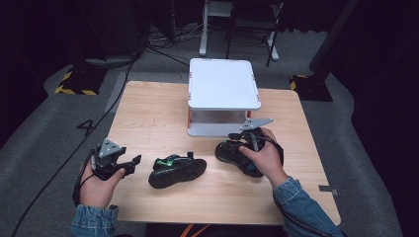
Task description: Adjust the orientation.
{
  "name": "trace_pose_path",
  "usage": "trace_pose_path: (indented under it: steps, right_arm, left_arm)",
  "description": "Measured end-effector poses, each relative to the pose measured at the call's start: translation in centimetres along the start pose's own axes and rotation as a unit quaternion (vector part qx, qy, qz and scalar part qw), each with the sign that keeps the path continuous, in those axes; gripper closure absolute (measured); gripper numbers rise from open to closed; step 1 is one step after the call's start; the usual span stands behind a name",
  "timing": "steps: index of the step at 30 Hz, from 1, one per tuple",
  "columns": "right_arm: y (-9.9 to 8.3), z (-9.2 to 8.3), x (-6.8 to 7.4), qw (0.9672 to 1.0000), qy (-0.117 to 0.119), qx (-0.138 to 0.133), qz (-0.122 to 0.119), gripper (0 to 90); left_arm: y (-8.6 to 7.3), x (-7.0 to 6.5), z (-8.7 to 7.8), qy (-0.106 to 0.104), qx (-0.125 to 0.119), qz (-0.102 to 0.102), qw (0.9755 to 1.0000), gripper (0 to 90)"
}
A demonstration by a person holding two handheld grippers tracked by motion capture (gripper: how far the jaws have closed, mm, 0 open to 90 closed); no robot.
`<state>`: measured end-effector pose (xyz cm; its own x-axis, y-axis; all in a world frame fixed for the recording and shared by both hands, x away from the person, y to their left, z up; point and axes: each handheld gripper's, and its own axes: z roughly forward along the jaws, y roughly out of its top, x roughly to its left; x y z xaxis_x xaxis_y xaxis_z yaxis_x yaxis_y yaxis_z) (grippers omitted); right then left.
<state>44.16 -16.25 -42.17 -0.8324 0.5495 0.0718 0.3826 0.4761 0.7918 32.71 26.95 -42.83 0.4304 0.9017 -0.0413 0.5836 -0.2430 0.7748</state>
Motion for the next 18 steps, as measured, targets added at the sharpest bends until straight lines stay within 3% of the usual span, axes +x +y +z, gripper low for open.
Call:
trace_pose_path:
  steps: [3,6,8,18]
  right_arm:
    - [0.0,1.0,0.2,0.9999,-0.006,0.01,-0.009,72.8]
    - [-0.1,1.0,0.4,0.9997,-0.011,0.011,-0.02,75.0]
    - [-0.1,0.6,0.7,0.9995,-0.01,0.016,-0.027,81.9]
    - [-0.7,-3.1,3.3,0.9972,0.04,0.048,-0.042,84.6]
  left_arm:
    - [-0.2,0.2,-0.1,0.003,0.0,-0.003,1.0,36.2]
    - [-0.2,0.2,0.0,0.003,-0.001,-0.006,1.0,36.2]
    - [-0.1,0.2,0.1,0.002,0.001,-0.006,1.0,36.2]
    - [1.3,-0.1,1.1,-0.014,-0.008,0.008,0.9998,36.2]
